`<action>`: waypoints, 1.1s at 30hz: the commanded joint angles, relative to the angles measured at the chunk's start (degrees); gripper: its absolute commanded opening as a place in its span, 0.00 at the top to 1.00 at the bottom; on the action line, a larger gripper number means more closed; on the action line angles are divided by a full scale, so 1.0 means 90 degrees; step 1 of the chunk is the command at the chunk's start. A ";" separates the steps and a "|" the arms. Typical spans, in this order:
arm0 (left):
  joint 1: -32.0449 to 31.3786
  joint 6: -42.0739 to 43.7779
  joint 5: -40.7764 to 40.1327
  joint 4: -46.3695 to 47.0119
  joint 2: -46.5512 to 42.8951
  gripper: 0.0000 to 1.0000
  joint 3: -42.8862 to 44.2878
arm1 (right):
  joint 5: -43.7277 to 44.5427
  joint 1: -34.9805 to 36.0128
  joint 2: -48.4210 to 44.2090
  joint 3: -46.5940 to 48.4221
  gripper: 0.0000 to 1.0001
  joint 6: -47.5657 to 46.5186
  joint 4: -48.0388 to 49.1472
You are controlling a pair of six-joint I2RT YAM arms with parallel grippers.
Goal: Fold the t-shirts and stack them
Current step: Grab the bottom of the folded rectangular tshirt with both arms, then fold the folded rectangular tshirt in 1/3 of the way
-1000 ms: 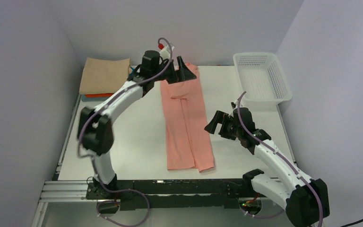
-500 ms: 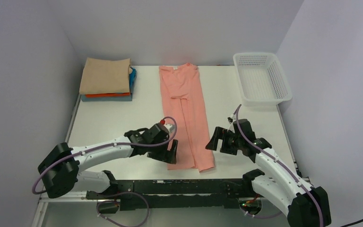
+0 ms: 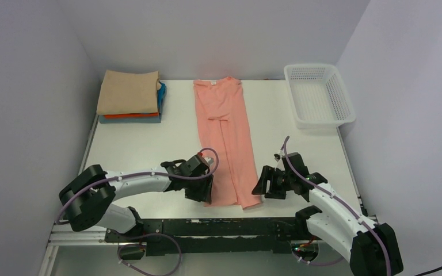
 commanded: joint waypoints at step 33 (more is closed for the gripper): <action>0.0818 0.0082 0.0584 0.0270 -0.1119 1.00 -0.0045 | 0.0416 0.1671 0.0452 0.0496 1.00 0.1496 0.1652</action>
